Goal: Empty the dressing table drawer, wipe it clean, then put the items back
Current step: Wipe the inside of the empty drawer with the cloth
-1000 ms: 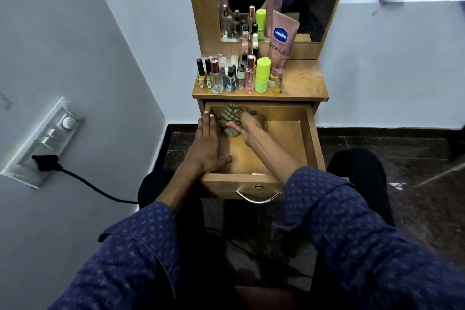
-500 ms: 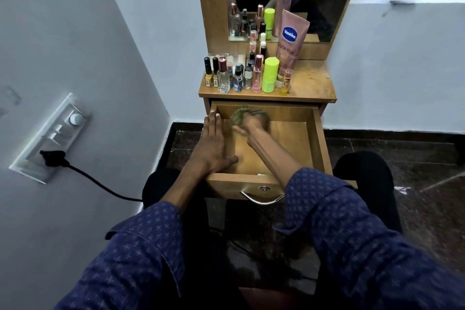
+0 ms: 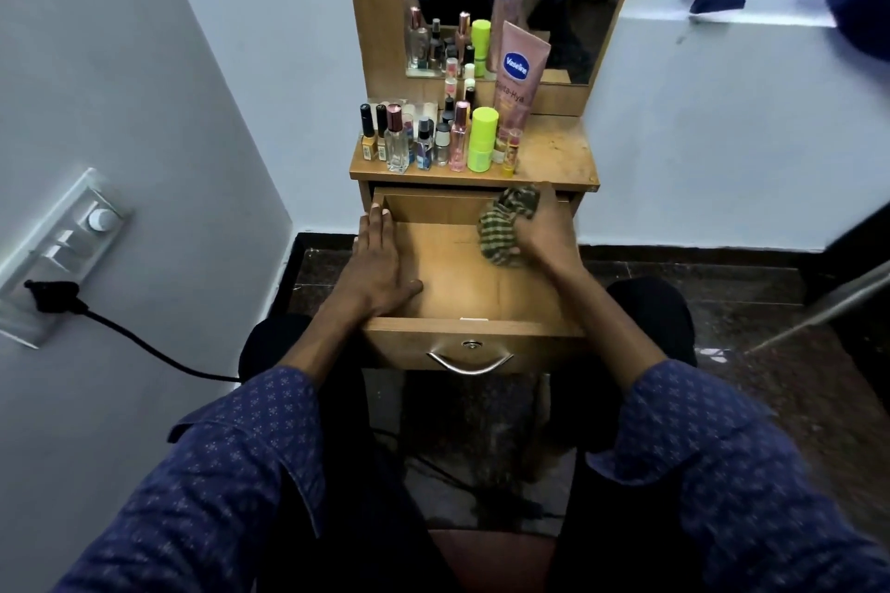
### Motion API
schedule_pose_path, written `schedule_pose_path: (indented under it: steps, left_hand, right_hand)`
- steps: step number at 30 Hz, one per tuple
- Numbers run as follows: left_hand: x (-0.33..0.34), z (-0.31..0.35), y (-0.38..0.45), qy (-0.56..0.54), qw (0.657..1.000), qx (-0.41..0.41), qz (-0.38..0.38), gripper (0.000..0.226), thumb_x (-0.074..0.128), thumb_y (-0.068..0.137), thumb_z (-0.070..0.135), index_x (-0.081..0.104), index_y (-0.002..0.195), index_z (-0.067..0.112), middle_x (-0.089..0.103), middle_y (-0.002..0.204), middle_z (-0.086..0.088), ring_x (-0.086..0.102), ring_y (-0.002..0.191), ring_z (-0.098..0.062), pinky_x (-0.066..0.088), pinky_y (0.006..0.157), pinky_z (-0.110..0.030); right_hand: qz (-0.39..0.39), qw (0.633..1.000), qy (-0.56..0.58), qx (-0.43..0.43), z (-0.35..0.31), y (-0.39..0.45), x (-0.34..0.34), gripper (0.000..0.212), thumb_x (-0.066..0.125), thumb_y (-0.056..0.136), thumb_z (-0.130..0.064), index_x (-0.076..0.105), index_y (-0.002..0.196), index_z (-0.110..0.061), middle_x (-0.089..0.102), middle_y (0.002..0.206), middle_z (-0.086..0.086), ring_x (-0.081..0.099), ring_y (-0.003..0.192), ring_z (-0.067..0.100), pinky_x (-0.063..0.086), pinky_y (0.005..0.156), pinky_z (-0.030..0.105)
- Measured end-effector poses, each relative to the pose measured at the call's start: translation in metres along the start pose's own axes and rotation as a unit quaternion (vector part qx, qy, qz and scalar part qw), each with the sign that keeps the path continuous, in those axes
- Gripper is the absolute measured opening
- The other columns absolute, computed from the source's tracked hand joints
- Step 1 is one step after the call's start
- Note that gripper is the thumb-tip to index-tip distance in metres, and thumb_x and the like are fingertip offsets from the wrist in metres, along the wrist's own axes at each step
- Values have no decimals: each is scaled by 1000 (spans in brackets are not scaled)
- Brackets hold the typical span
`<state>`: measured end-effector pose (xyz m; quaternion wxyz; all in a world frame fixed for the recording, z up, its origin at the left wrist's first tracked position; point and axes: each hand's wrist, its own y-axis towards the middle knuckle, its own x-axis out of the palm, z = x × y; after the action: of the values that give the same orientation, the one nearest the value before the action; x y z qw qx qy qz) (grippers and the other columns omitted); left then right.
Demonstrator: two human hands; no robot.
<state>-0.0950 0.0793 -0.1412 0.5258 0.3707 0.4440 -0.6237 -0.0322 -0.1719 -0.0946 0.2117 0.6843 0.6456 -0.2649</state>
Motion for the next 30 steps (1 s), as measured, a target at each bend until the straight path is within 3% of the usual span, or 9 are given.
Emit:
schedule_pose_path:
  steps: [2, 7, 10, 12, 15, 18, 21, 25, 30]
  left_hand:
    - [0, 0, 1, 3, 1000, -1, -6, 121, 70, 97, 48, -21, 162, 1, -30, 170, -15, -24, 159, -34, 1, 132, -48]
    - [-1, 3, 0, 6, 1000, -3, -12, 122, 69, 97, 49, -21, 162, 1, -30, 170, -15, -22, 159, -34, 1, 131, -47]
    - [-2, 4, -1, 7, 1000, -6, -15, 121, 69, 97, 49, -20, 162, 1, -28, 170, -16, -21, 159, -35, 2, 132, -49]
    - [-2, 7, 0, 17, 1000, -11, -21, 121, 69, 96, 51, -19, 162, 1, -28, 171, -18, -21, 159, -37, 2, 131, -52]
    - [-3, 13, -2, 27, 999, -29, -27, 118, 64, 98, 55, -20, 163, 2, -30, 170, -18, -25, 158, -37, -3, 130, -58]
    - [-2, 28, -4, 27, 998, -40, -32, 111, 55, 101, 59, -19, 163, 4, -31, 169, -17, -29, 157, -36, -11, 122, -67]
    - [3, 48, -2, 32, 997, -39, -50, 108, 48, 102, 63, -21, 163, 5, -32, 169, -15, -33, 155, -34, -15, 118, -71]
    - [8, 53, 0, 35, 997, -30, -61, 109, 44, 101, 69, -21, 163, 6, -32, 169, -14, -35, 154, -34, -21, 116, -70]
    - [8, 49, -1, 30, 998, -27, -52, 110, 46, 100, 70, -19, 164, 8, -31, 170, -11, -36, 154, -32, -22, 118, -66]
  right_hand:
    - [27, 994, -74, -70, 5, -11, -35, 46, 58, 95, -9, 57, 140, -18, 67, 130, 10, 62, 118, 29, 49, 95, 34]
    - [111, 950, -181, -231, 23, -28, -81, 36, 58, 90, -2, 69, 123, -10, 59, 119, 11, 61, 106, 30, 46, 83, 27]
    - [-62, 949, -257, -173, 51, -37, -83, 50, 79, 88, -33, 66, 134, -16, 48, 144, 10, 59, 122, 27, 49, 106, 36]
    - [-136, 937, -283, -154, 62, -49, -81, 57, 73, 92, -50, 65, 139, -19, 40, 147, 9, 55, 123, 21, 45, 113, 38]
    - [-137, 926, -293, -195, 60, -56, -88, 30, 71, 98, -27, 75, 125, -16, 40, 119, -2, 60, 111, 27, 43, 92, 26]
    - [-178, 900, -344, -198, 54, -59, -92, 26, 85, 82, -9, 80, 107, -15, 42, 109, -6, 60, 101, 24, 42, 80, 25]
    - [-132, 910, -337, -204, 55, -59, -85, 24, 84, 81, -6, 81, 102, -16, 51, 110, -4, 62, 99, 22, 41, 77, 24]
    - [-9, 918, -333, -217, 55, -31, -68, 27, 66, 94, -6, 75, 119, -12, 61, 128, 7, 63, 109, 29, 50, 85, 33]
    - [2, 903, -366, -226, 58, 8, -45, 34, 57, 95, 1, 69, 127, -5, 54, 146, 14, 59, 125, 35, 53, 96, 43]
